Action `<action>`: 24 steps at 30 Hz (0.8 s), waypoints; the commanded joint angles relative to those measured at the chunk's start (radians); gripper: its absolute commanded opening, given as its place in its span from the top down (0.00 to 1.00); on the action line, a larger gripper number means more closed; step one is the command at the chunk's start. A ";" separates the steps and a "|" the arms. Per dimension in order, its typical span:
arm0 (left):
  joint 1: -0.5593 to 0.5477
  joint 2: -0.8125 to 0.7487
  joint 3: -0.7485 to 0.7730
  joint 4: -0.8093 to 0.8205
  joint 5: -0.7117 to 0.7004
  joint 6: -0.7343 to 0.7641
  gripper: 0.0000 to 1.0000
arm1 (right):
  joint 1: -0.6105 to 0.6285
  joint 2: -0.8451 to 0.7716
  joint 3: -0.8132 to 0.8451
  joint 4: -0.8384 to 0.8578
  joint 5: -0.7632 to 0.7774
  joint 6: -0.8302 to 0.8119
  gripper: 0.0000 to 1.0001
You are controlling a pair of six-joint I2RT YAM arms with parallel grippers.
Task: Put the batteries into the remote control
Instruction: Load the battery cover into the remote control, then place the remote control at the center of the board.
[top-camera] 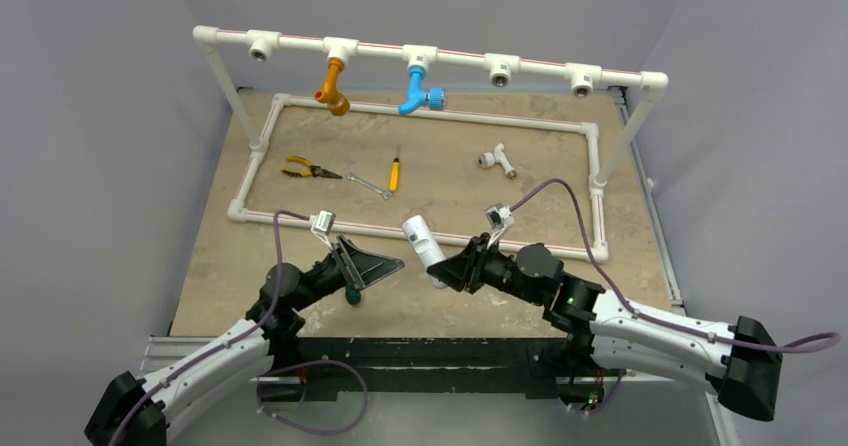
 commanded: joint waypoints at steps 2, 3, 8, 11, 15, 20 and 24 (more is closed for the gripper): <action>-0.001 -0.189 0.050 -0.370 0.029 0.102 0.00 | -0.004 -0.061 0.111 -0.387 0.338 -0.135 1.00; 0.000 -0.222 0.065 -0.453 0.025 0.125 0.00 | -0.003 -0.053 0.127 -0.444 0.387 -0.128 1.00; 0.000 -0.346 0.135 -0.761 -0.021 0.226 0.00 | -0.003 0.051 0.254 -0.693 0.618 -0.251 1.00; 0.000 -0.360 0.150 -0.825 -0.033 0.240 0.00 | -0.003 0.159 0.352 -0.774 0.707 -0.411 1.00; -0.001 -0.362 0.170 -0.882 -0.030 0.250 0.00 | 0.002 0.297 0.423 -0.822 0.723 -0.560 1.00; 0.000 -0.408 0.190 -0.988 -0.068 0.271 0.00 | 0.122 0.384 0.363 -0.691 0.766 -0.609 1.00; 0.000 -0.430 0.206 -1.056 -0.094 0.283 0.00 | 0.255 0.471 0.361 -0.656 0.805 -0.619 1.00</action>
